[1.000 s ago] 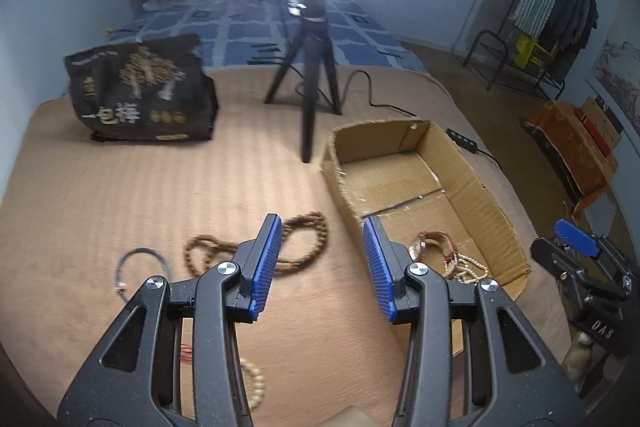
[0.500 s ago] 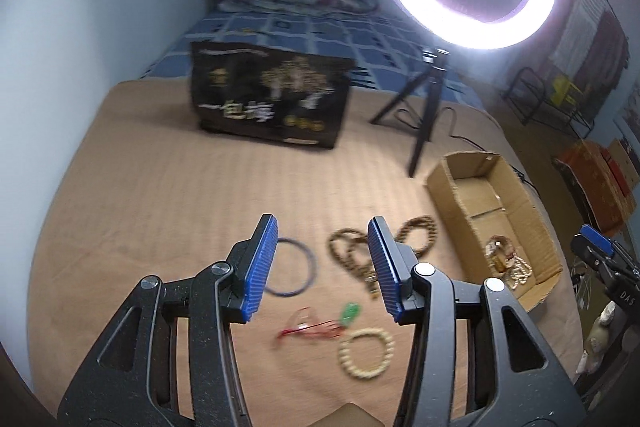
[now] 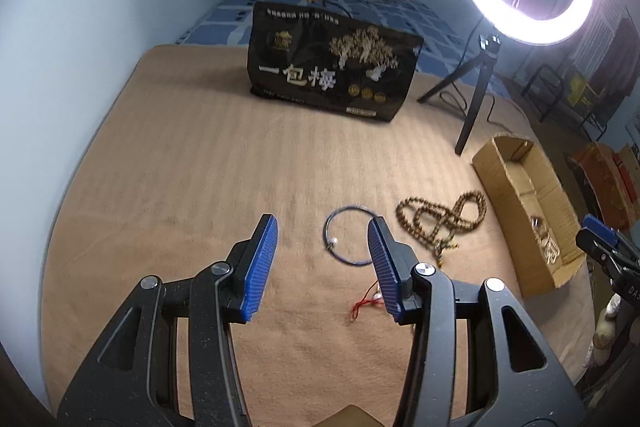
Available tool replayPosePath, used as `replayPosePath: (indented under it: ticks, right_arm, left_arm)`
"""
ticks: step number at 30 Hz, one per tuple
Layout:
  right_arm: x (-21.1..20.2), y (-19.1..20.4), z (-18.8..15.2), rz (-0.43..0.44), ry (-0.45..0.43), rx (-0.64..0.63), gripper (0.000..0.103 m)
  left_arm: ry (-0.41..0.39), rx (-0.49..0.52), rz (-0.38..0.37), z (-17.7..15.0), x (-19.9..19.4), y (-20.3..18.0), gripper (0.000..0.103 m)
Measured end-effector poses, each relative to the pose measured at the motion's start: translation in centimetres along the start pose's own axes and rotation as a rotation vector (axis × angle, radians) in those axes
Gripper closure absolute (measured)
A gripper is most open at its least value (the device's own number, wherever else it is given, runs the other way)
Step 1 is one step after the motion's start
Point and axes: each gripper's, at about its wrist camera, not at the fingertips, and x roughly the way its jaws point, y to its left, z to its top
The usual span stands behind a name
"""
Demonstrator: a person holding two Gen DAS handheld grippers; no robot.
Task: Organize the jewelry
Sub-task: 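Move both open tools back over the remaining jewelry on the blanket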
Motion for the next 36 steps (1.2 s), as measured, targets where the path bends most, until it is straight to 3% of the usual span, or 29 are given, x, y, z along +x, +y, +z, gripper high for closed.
replayPosePath:
  ticks: [17, 25, 27, 36]
  right_arm:
    - [5.3, 4.9, -5.0, 0.041, 0.219, -0.199, 0.032]
    - [7.0, 5.8, -6.3, 0.052, 0.274, -0.241, 0.032]
    - [7.3, 5.9, -6.6, 0.055, 0.283, -0.248, 0.032]
    - [8.6, 6.4, -7.4, 0.063, 0.31, -0.274, 0.033]
  left_arm:
    - [0.189, 0.133, -0.105, -4.3, 4.9, -1.8, 0.055]
    - [0.226, 0.213, -0.105, -5.6, 6.6, -3.4, 0.056]
    - [0.24, 0.249, -0.093, -6.1, 7.3, -3.7, 0.064]
    - [0.259, 0.318, -0.07, -7.1, 8.8, -4.1, 0.064]
